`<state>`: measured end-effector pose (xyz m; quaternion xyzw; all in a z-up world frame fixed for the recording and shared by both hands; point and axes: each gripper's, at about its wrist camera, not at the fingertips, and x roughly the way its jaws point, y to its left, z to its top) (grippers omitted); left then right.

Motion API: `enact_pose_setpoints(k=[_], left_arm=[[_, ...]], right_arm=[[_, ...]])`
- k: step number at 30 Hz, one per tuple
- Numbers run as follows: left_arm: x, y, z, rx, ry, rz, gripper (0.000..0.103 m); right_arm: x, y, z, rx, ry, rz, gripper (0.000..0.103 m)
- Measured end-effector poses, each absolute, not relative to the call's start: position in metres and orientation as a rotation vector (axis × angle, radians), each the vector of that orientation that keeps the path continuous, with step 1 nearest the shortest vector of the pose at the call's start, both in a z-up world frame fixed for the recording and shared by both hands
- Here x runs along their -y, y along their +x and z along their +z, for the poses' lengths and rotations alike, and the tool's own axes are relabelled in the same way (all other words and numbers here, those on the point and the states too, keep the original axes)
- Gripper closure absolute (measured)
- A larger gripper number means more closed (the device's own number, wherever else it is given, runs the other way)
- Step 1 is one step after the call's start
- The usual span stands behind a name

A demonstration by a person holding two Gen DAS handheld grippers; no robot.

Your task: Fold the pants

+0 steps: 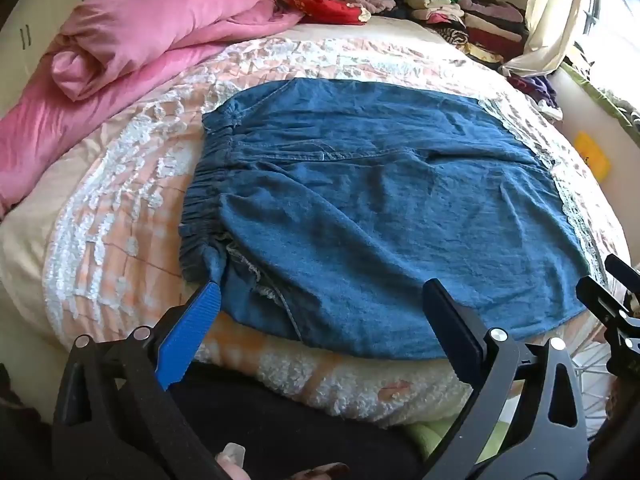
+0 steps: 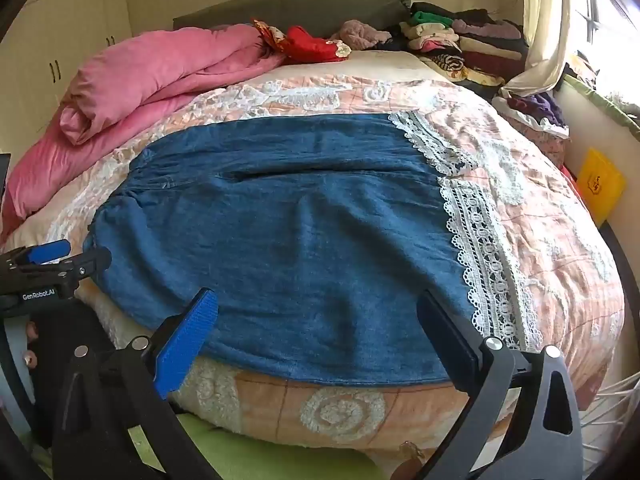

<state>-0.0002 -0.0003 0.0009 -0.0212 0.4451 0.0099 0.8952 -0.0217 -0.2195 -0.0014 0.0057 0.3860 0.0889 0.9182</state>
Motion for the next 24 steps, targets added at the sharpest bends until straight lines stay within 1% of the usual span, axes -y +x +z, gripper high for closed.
enact_pose_setpoints(k=[24], left_arm=[[0.005, -0.006, 0.013, -0.905, -0.04, 0.014, 0.009]], right_arm=[[0.212, -0.026, 0.004, -0.787, -0.023, 0.177, 0.004]])
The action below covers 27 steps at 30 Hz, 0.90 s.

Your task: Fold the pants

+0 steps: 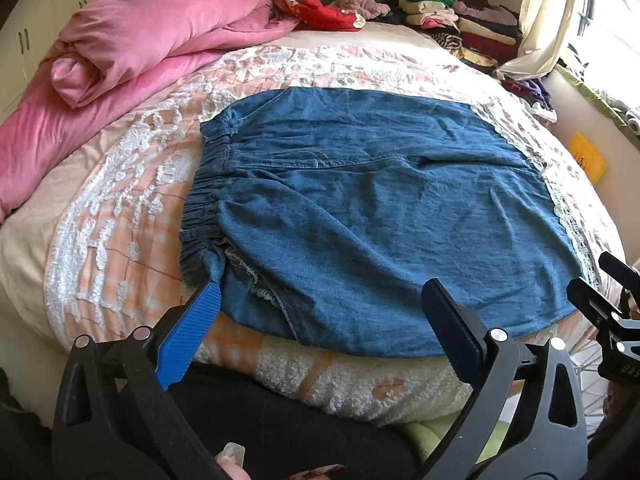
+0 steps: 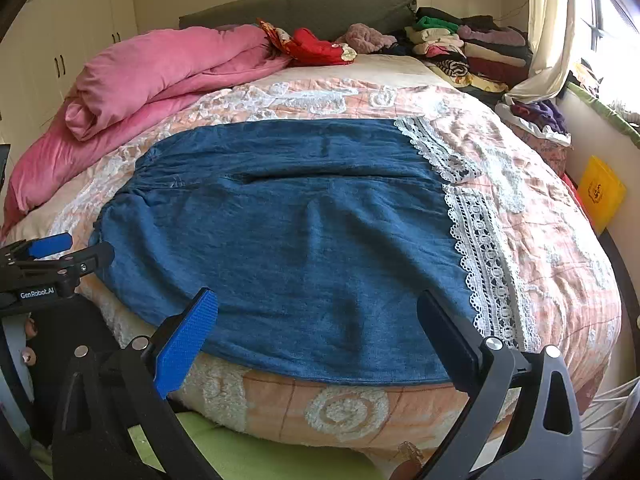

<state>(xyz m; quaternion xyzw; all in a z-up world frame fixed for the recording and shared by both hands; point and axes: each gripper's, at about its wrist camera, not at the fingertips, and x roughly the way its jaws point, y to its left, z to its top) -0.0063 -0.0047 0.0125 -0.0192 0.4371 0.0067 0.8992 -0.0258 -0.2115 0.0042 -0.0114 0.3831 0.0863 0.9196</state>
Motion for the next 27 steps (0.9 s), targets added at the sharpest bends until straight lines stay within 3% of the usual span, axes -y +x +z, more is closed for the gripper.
enact_pose_setpoints(k=[27], left_arm=[[0.0042, -0.0067, 0.0143, -0.899, -0.042, 0.015, 0.009]], right_arm=[[0.2111, -0.0265, 0.0043, -0.793, -0.021, 0.179, 0.004]])
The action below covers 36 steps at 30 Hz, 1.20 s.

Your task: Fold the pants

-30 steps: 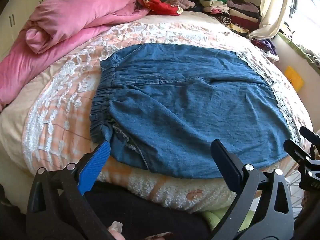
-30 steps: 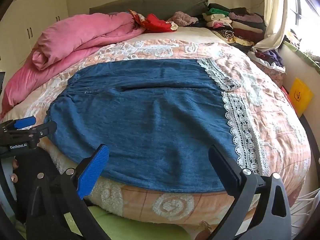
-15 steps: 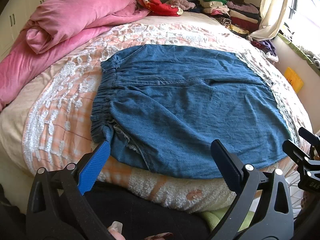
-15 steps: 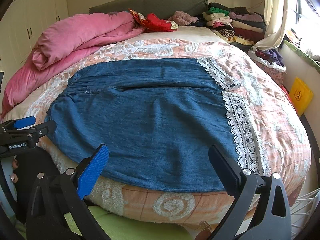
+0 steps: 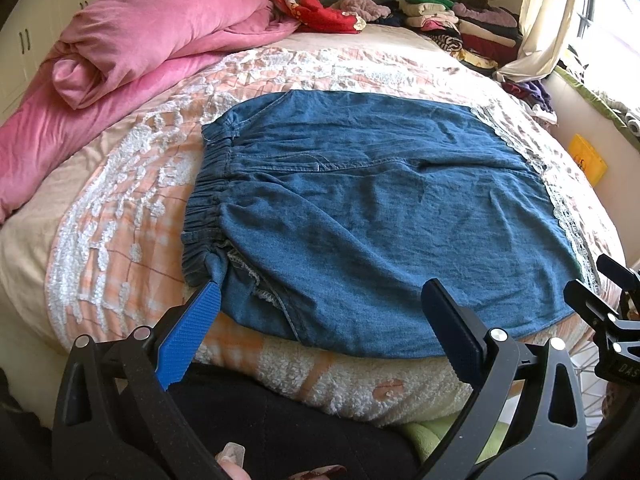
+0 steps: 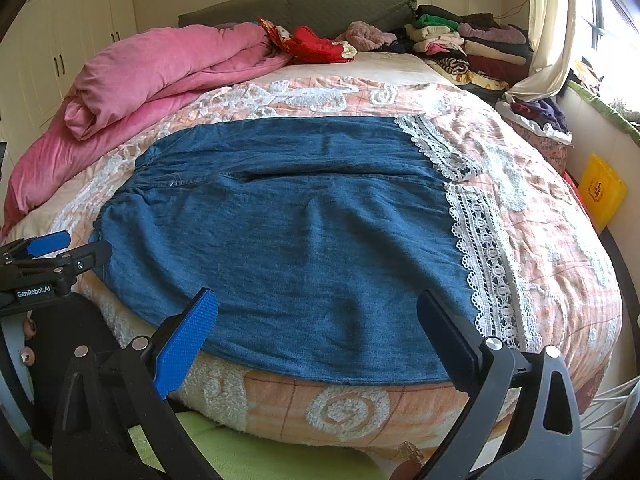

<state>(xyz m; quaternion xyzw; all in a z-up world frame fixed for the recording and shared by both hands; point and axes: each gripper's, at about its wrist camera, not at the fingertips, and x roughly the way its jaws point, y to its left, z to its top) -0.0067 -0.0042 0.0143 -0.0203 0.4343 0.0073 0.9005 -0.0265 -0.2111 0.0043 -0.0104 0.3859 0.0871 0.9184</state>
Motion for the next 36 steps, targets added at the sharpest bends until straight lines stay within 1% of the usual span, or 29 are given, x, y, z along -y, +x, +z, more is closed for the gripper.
enact_pose_setpoints(k=[26, 36], left_arm=[[0.003, -0.007, 0.016, -0.898, -0.043, 0.013, 0.009], [-0.008, 0.008, 0.011, -0.919, -0.052, 0.022, 0.009]], right_arm=[[0.211, -0.025, 0.003, -0.797, -0.026, 0.178, 0.004], [0.21, -0.004, 0.003, -0.81, -0.009, 0.18, 0.004]])
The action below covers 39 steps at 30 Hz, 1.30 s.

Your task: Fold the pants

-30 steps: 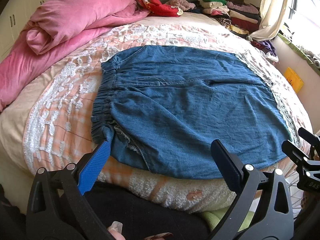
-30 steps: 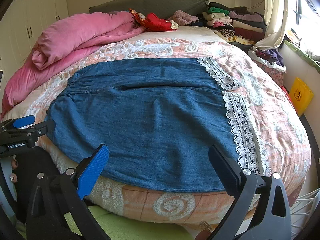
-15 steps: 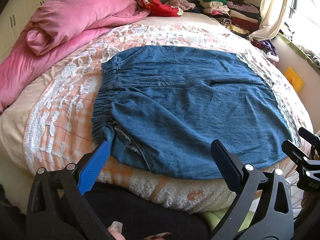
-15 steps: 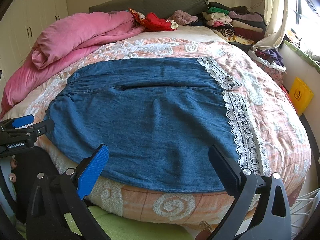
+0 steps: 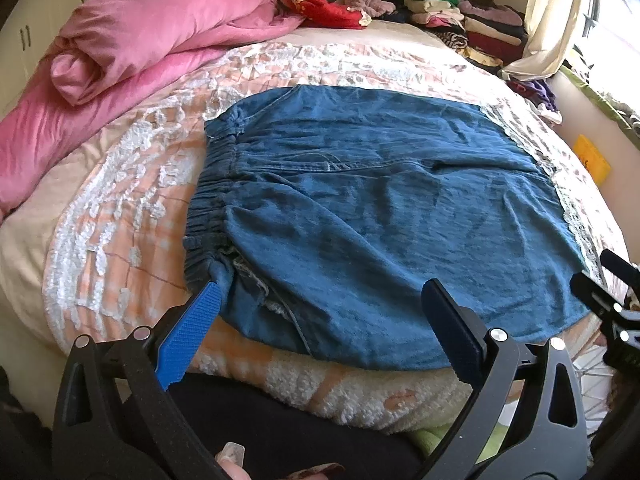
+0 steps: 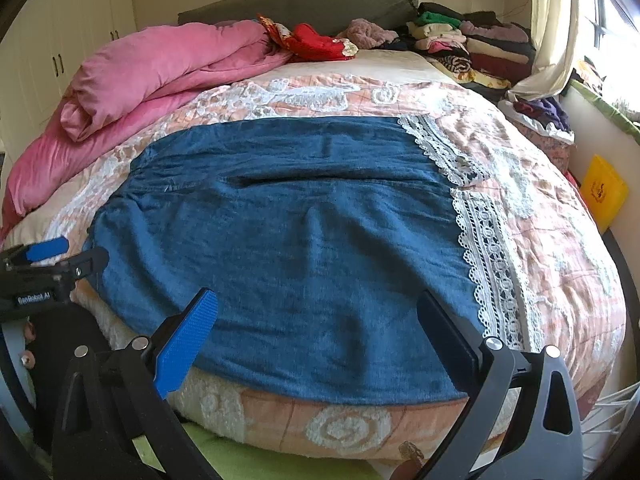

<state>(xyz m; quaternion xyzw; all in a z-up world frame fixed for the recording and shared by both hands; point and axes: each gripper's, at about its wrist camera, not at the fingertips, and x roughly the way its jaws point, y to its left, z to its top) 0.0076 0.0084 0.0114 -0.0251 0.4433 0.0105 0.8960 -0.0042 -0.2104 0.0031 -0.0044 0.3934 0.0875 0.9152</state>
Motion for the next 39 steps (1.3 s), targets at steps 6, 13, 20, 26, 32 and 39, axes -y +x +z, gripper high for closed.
enact_pose_setpoints(k=[6, 13, 20, 26, 32, 39], left_arm=[[-0.014, 0.021, 0.007, -0.925, -0.052, 0.032, 0.009], [-0.027, 0.039, 0.002, -0.947, -0.076, 0.056, 0.009], [-0.044, 0.061, 0.0, -0.971, -0.086, 0.093, 0.009], [-0.064, 0.085, 0.008, -0.962, -0.104, 0.121, 0.009], [-0.086, 0.12, 0.009, -0.98, -0.1, 0.135, 0.009], [-0.116, 0.159, -0.001, -1.015, -0.146, 0.165, 0.009]], right_arm=[[0.206, 0.019, 0.006, -0.802, -0.017, 0.182, 0.004], [0.197, 0.045, 0.01, -0.792, -0.034, 0.21, 0.004], [0.181, 0.075, 0.014, -0.791, -0.074, 0.264, 0.004], [0.168, 0.104, 0.019, -0.777, -0.105, 0.309, 0.004], [0.147, 0.143, 0.019, -0.797, -0.159, 0.367, 0.004], [0.118, 0.187, 0.012, -0.838, -0.147, 0.461, 0.004]])
